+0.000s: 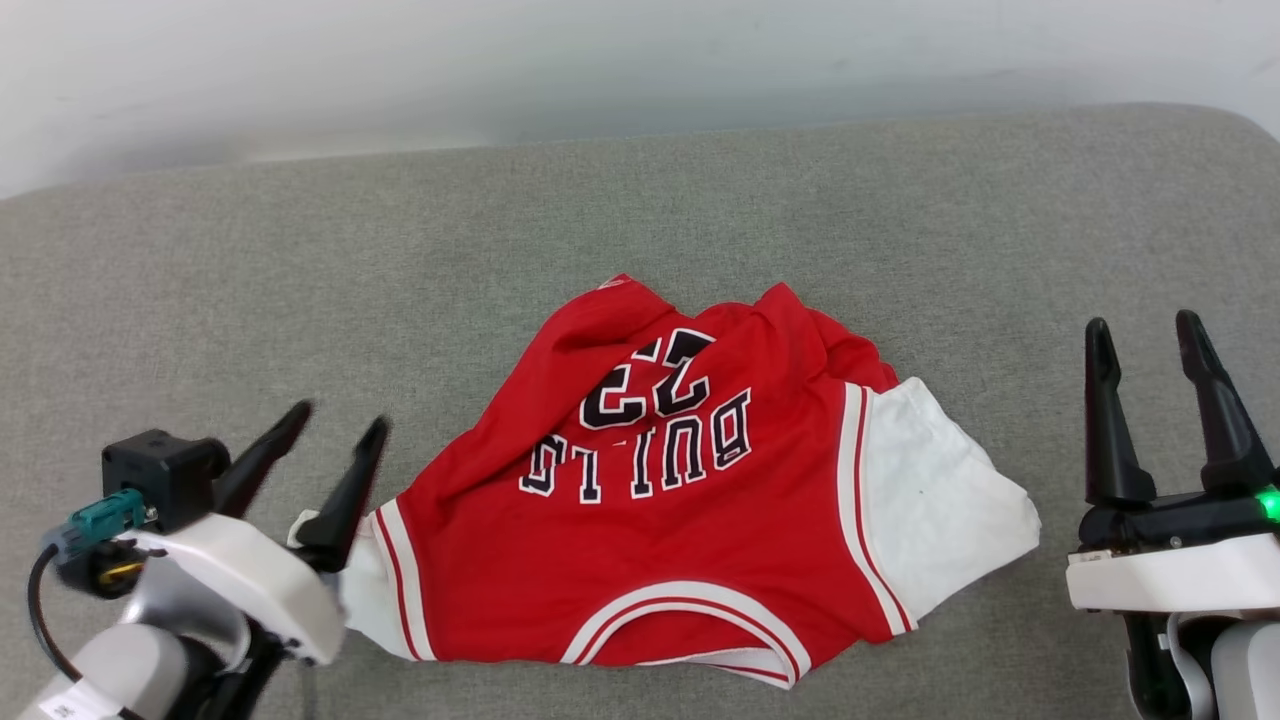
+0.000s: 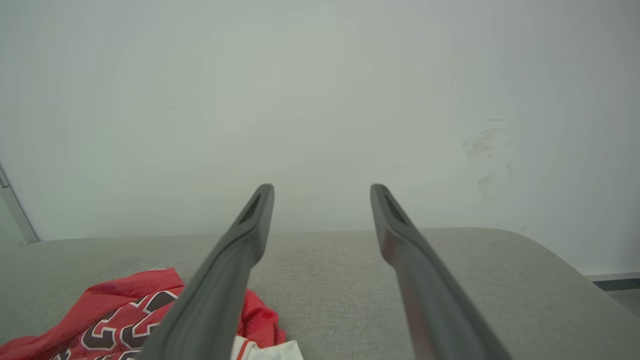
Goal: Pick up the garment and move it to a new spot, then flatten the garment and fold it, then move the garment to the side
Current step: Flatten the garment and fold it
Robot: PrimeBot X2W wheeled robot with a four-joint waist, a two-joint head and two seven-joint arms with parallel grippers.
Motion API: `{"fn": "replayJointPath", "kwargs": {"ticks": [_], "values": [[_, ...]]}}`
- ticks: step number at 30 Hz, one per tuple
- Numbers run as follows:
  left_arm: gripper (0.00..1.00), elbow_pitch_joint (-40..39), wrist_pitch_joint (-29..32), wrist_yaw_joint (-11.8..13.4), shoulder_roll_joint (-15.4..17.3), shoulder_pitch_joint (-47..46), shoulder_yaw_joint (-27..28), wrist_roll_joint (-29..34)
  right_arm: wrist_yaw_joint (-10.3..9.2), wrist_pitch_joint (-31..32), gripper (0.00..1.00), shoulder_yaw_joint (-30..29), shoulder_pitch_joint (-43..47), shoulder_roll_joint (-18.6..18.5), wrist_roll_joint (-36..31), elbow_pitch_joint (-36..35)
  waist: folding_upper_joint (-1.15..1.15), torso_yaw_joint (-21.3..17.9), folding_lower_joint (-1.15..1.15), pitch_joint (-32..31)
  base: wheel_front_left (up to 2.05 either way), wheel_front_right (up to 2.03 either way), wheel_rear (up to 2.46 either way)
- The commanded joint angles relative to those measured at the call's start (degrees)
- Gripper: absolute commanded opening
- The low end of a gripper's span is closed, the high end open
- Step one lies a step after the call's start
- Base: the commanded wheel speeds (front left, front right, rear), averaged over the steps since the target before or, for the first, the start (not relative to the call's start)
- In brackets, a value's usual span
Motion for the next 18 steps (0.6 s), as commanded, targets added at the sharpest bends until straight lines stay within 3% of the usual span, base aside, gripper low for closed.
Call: {"fn": "replayJointPath", "kwargs": {"ticks": [1,2,9,13,18], "values": [[1.0,-0.38,-0.39,-0.12,-1.14,-0.77,0.04,-0.89,-0.02,-0.02,1.0,0.01,0.52,0.28,-0.27,0.05,0.0,0.01,0.0,-0.08,0.0,0.0,0.0],[1.0,-2.71,-2.18,-1.1,-0.75,-1.41,0.62,-0.27,-0.02,-0.04,1.0,0.04,0.67,0.58,0.16,0.04,0.0,-0.24,0.0,-0.12,0.0,0.0,0.0],[1.0,-8.28,-1.11,-0.69,-1.18,-6.54,-0.54,3.24,-0.02,-0.13,1.0,0.42,-0.27,1.59,0.63,-0.49,0.0,-2.72,0.0,1.0,0.0,0.0,0.0],[1.0,-8.17,6.33,-2.03,-0.47,-13.0,-4.4,6.03,-0.02,-0.15,1.0,1.06,-1.21,2.02,0.57,-0.76,0.0,-5.09,0.0,2.89,0.0,0.0,0.0],[1.0,-2.87,21.62,-6.49,-1.28,-22.72,-10.31,4.56,-0.02,-0.16,1.0,1.13,-2.68,2.65,0.82,-1.56,0.0,-8.27,0.0,6.49,0.0,0.0,0.0]]}}
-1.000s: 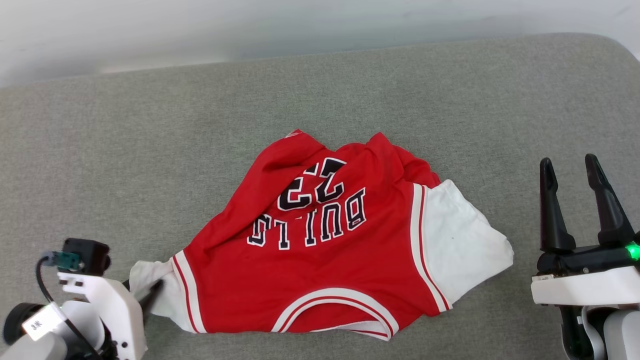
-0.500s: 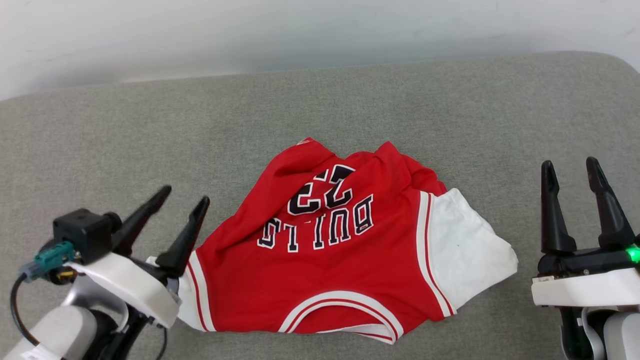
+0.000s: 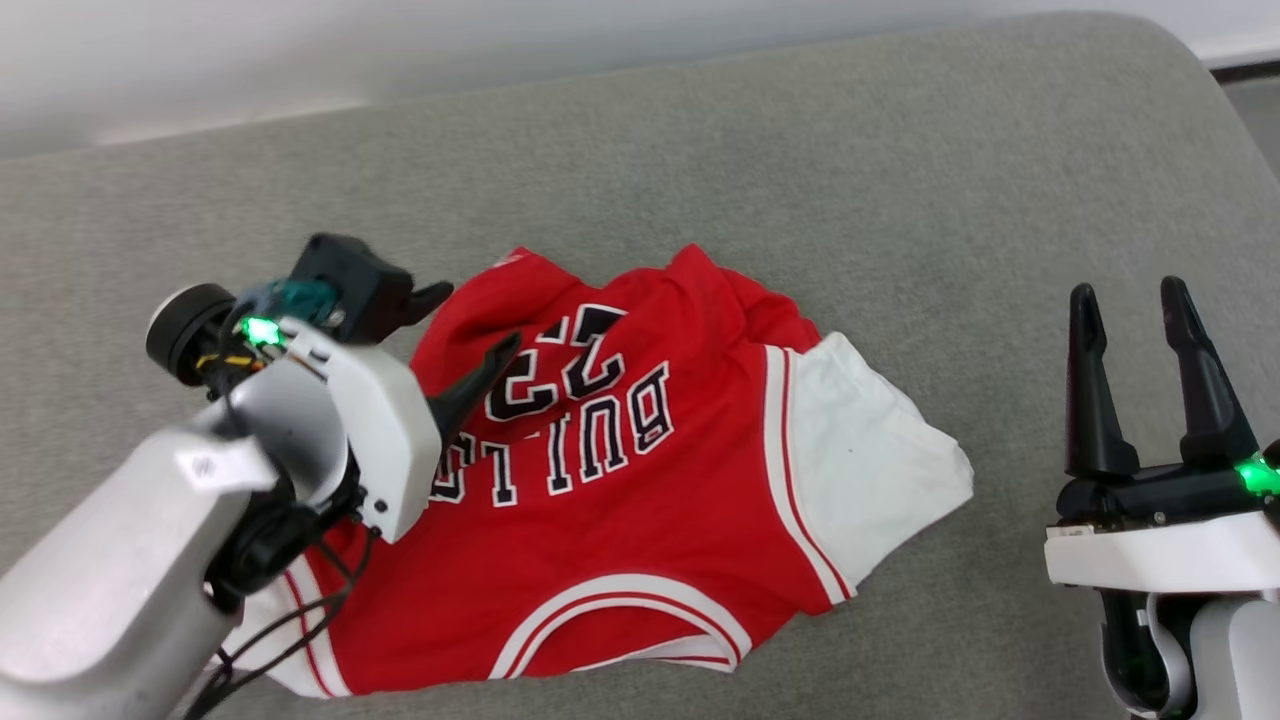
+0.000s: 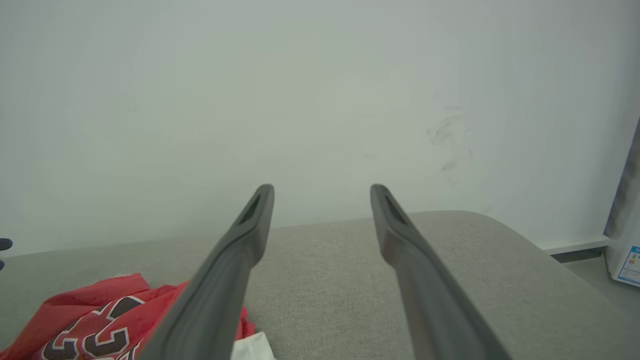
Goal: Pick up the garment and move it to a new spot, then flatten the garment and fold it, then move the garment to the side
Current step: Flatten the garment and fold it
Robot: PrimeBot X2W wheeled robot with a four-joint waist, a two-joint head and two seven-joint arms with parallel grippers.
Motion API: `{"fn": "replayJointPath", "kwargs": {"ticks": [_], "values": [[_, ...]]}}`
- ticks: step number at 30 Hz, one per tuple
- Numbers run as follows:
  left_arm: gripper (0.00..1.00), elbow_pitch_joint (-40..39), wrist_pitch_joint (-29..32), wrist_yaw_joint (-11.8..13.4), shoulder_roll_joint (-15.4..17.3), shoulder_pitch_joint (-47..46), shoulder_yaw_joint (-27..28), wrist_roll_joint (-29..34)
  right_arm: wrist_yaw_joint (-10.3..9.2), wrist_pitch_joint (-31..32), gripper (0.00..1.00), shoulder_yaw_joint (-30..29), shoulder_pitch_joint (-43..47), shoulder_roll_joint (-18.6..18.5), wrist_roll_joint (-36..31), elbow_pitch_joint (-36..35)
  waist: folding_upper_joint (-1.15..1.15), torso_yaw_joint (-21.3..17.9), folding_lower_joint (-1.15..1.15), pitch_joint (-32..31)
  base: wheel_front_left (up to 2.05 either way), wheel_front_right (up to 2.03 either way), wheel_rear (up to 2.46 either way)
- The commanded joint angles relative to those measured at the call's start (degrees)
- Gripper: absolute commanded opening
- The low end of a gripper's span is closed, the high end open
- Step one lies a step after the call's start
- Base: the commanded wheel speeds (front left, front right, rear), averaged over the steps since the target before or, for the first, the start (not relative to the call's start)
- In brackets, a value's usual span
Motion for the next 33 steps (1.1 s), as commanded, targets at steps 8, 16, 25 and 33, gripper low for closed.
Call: {"fn": "replayJointPath", "kwargs": {"ticks": [8,16,25,33], "values": [[1.0,9.45,19.46,-3.47,-2.05,-11.27,-5.87,-6.58,-0.02,-0.11,1.0,0.93,-2.15,1.46,0.4,-0.32,0.0,-6.49,0.0,6.75,0.0,0.0,0.0],[1.0,16.71,26.19,-4.3,-1.33,-17.11,-10.31,-6.57,-0.02,-0.11,1.0,1.7,-3.15,2.29,1.05,-0.28,0.0,-10.14,0.0,10.91,0.0,0.0,0.0],[0.0,20.85,13.73,-4.21,-3.24,-23.28,-9.54,-0.83,-0.02,-0.12,1.0,2.35,-3.97,2.53,1.36,0.24,0.0,-11.53,0.0,12.28,0.0,0.0,0.0],[0.0,29.47,2.23,-2.11,-8.13,-30.43,-7.3,4.07,-0.02,-0.12,1.0,3.06,-4.58,2.54,1.77,0.29,0.0,-11.74,0.0,12.48,0.0,0.0,0.0]]}}
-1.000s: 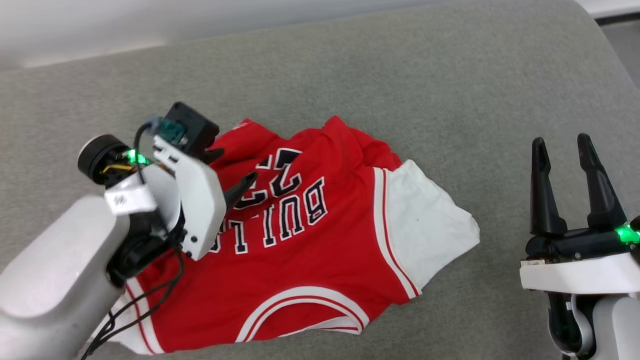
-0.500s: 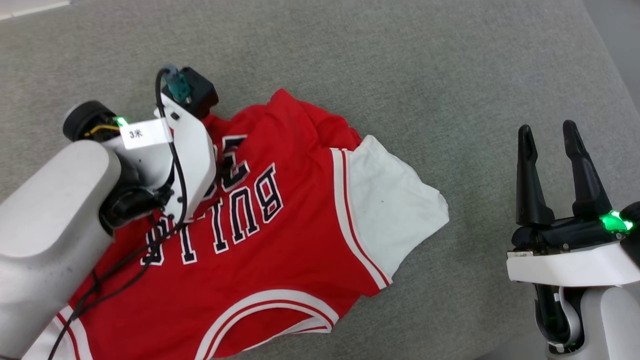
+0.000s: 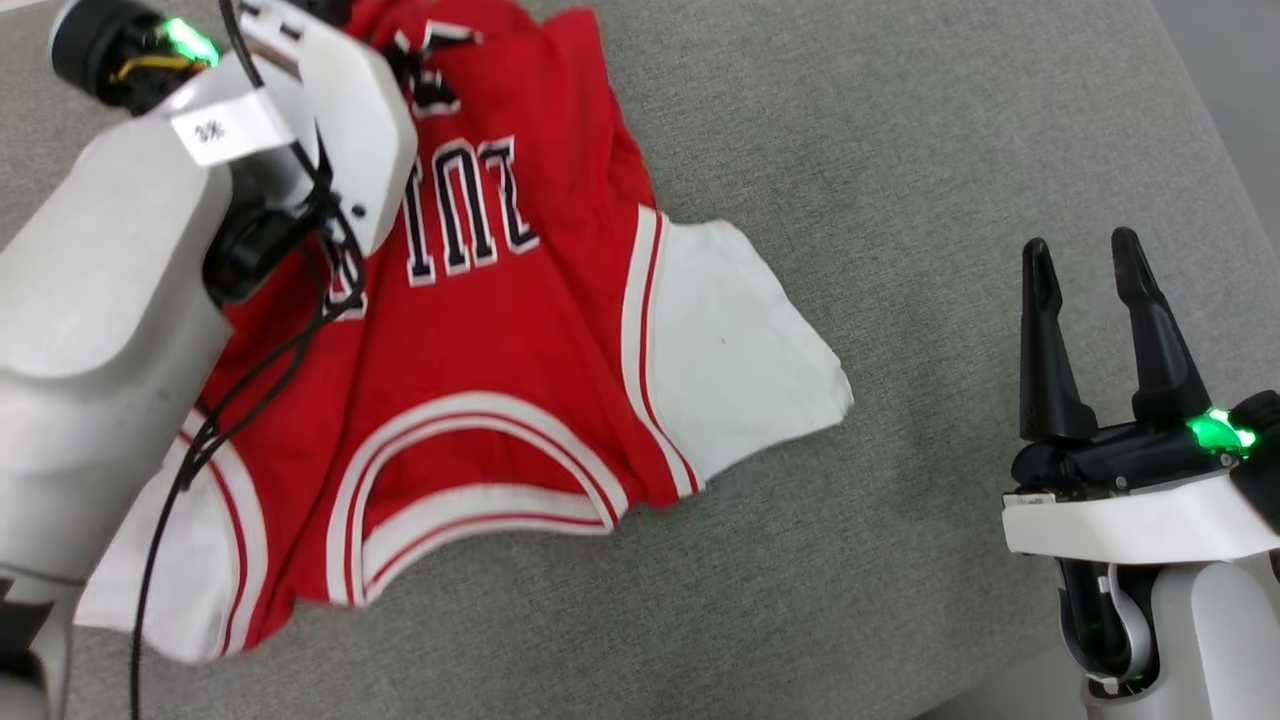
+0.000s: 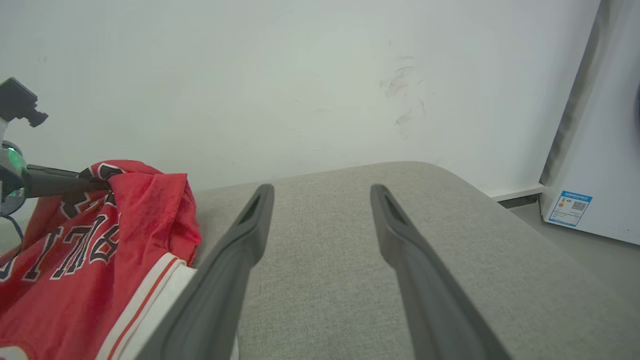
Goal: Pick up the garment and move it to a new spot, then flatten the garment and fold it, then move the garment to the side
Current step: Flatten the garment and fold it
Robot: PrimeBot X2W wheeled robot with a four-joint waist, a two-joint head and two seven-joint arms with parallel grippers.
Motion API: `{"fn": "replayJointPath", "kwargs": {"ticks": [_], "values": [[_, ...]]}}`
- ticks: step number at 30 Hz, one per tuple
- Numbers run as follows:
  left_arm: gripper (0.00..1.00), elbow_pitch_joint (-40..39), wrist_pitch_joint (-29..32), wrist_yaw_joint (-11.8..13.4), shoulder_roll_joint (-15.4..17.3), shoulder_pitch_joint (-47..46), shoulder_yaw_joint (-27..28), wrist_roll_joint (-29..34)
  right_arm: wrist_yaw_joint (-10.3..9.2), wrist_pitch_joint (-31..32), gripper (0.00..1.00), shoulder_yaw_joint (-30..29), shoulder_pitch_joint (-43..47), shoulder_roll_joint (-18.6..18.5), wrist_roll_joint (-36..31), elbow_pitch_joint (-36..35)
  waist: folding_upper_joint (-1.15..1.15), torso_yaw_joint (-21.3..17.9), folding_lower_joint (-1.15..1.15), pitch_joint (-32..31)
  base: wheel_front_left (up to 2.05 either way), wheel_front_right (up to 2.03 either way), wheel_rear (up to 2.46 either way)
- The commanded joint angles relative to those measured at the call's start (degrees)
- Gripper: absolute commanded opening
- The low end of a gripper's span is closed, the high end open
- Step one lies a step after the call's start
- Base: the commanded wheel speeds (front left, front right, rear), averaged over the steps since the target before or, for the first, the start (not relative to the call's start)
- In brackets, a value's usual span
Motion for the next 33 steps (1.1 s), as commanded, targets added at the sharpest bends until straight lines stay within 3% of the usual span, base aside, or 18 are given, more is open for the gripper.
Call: {"fn": "replayJointPath", "kwargs": {"ticks": [1,2,3,8,15,19,22,23,31,33], "values": [[0.0,0.9,-1.2,0.3,-0.72,-0.97,0.08,0.58,-0.02,-0.12,1.0,0.07,-0.58,0.21,0.25,0.11,0.0,0.07,-0.01,0.03,0.0,0.0,0.0],[0.63,1.93,-2.58,0.38,-1.16,-1.58,-0.07,1.36,-0.02,-0.12,1.0,0.18,-0.71,0.22,0.19,0.18,0.0,0.15,-0.01,0.04,0.0,0.0,0.0],[1.0,3.05,-3.65,0.33,-1.54,-1.99,-0.34,1.79,-0.02,-0.12,1.0,0.35,-0.87,0.21,0.18,0.21,0.0,0.24,-0.01,0.0,0.0,0.0,0.0],[1.0,7.0,-10.94,-0.42,-3.3,-1.19,-0.88,3.0,-0.02,-0.12,1.0,0.58,-0.92,0.21,-0.24,0.43,0.0,1.45,-0.01,-1.4,0.0,0.0,0.0],[1.0,6.99,-25.67,-0.28,-2.73,2.05,0.6,4.27,-0.02,-0.12,1.0,-0.49,0.82,0.19,-2.58,0.82,0.0,5.37,-0.01,-6.09,0.0,0.0,0.0],[1.0,4.93,-33.65,2.35,-1.07,5.5,0.75,6.87,-0.02,-0.12,1.0,-1.02,2.05,-0.91,-3.37,1.8,0.0,8.42,-0.01,-9.74,0.0,0.0,0.0],[1.0,3.21,-36.37,3.85,-0.3,7.71,1.31,7.06,-0.02,-0.11,1.0,-1.52,2.99,-1.45,-3.37,2.88,0.0,10.11,-0.01,-11.56,0.0,0.0,0.0],[1.0,0.67,-37.99,5.34,0.31,10.74,2.43,6.52,-0.02,-0.12,1.0,-1.87,3.72,-2.18,-3.7,3.87,0.0,11.85,-0.01,-13.31,0.0,0.0,0.0],[1.0,-13.3,-39.57,14.72,4.76,28.23,9.32,4.11,-0.02,0.7,1.0,-1.66,6.17,-3.69,-3.83,4.84,0.0,16.71,-0.01,-18.37,0.0,0.0,0.0],[1.0,-15.94,-39.61,16.01,5.03,30.81,10.75,3.95,-0.02,0.86,1.0,-1.72,6.3,-3.71,-3.81,4.72,0.0,17.15,-0.01,-18.74,0.0,0.0,0.0]]}}
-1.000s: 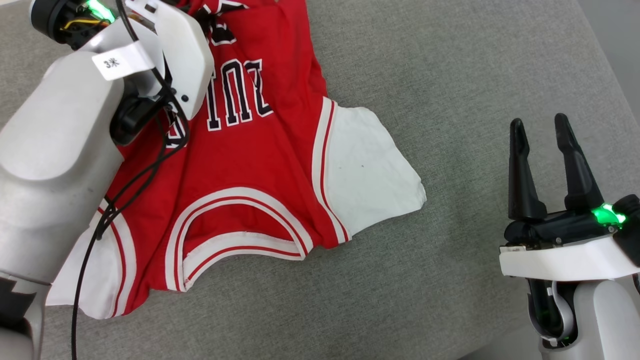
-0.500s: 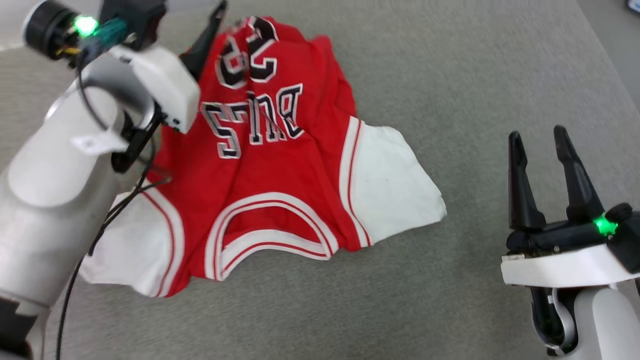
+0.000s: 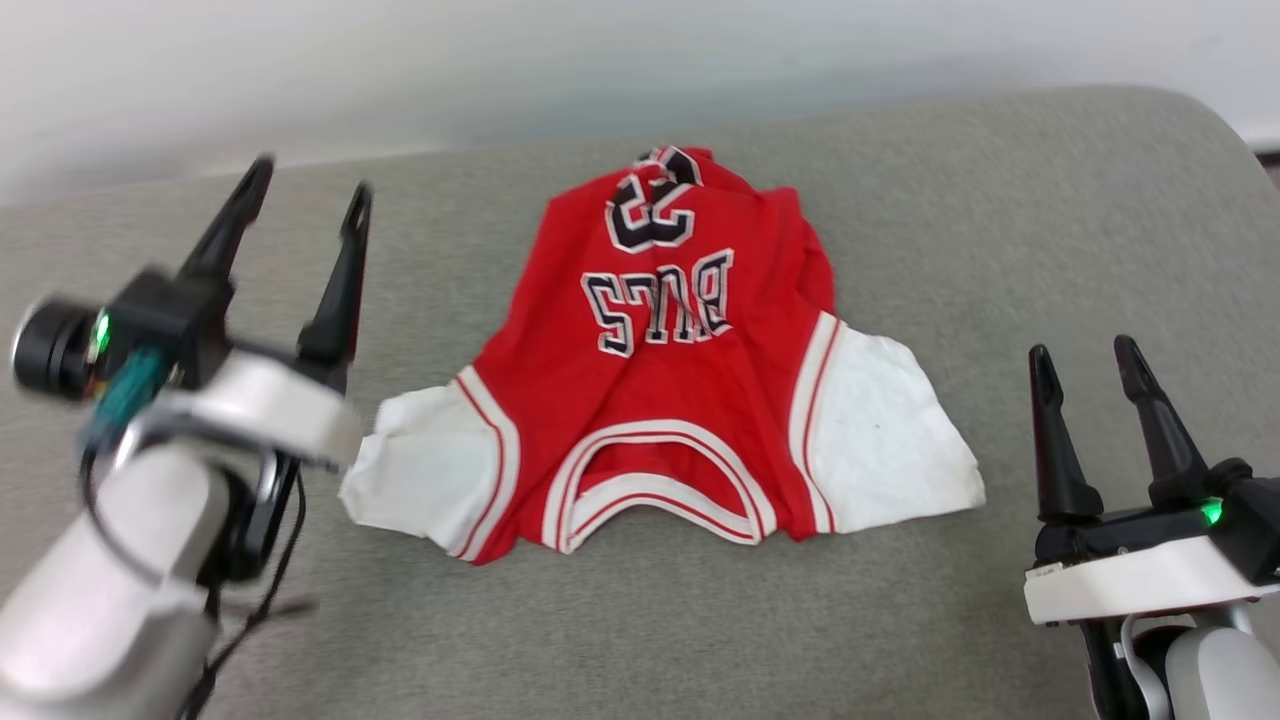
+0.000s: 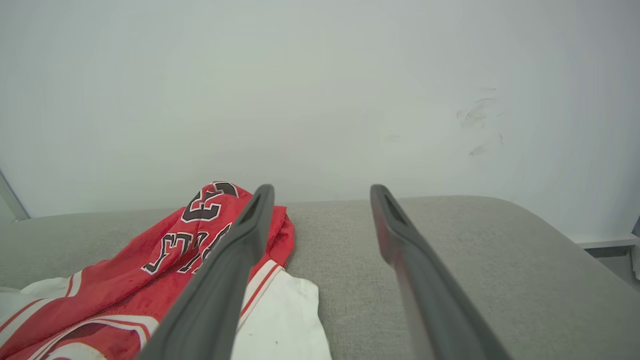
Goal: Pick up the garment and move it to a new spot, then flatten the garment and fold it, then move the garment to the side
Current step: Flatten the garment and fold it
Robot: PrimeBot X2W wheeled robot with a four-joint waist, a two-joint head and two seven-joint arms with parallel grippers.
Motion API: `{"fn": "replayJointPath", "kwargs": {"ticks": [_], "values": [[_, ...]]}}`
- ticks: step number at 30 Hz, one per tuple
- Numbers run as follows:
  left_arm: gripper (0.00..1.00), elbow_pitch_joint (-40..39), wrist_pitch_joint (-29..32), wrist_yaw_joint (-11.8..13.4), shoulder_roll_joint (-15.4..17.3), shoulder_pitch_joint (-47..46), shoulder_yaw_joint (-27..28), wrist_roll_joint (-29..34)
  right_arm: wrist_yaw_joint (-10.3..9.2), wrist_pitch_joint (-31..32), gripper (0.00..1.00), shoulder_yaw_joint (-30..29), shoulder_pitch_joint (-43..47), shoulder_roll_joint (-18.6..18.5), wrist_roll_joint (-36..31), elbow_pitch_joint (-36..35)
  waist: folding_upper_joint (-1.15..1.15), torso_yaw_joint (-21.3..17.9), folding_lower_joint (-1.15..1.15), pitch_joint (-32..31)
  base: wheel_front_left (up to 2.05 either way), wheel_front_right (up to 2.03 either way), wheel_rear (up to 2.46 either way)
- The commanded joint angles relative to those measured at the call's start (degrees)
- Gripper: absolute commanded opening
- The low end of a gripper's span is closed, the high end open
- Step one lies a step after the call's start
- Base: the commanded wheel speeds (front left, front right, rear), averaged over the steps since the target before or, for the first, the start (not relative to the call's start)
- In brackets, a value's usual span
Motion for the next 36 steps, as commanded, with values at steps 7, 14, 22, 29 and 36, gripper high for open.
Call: {"fn": "replayJointPath", "kwargs": {"ticks": [7,14,22,29,36], "values": [[1.0,-14.54,-0.28,4.87,-0.79,19.85,8.19,1.34,-0.02,1.66,1.0,-0.06,2.33,-0.29,-0.02,-0.7,0.0,4.07,0.0,-3.65,0.0,0.0,0.0],[1.0,-20.14,-0.3,4.49,-5.61,31.29,12.48,4.08,-0.02,5.33,1.0,0.13,4.04,-0.84,0.77,-1.54,0.0,5.03,0.0,-3.87,0.0,0.0,0.0],[1.0,-20.5,-0.3,0.83,-9.03,32.56,15.09,7.77,-0.02,30.19,1.0,1.17,5.52,-5.76,1.9,-5.0,0.0,6.68,0.0,-2.35,0.0,0.0,0.0],[1.0,-20.2,-0.3,-1.7,-11.16,31.4,16.78,9.91,-0.03,57.37,1.0,-3.15,3.88,-7.12,0.17,-9.39,0.0,9.03,0.0,0.29,0.0,0.0,0.0],[1.0,-19.13,-0.31,-4.32,-13.56,30.06,17.64,11.56,-0.02,65.99,1.0,-5.78,1.55,-6.65,-4.58,-7.68,0.0,12.39,0.0,3.13,0.0,0.0,0.0]]}}
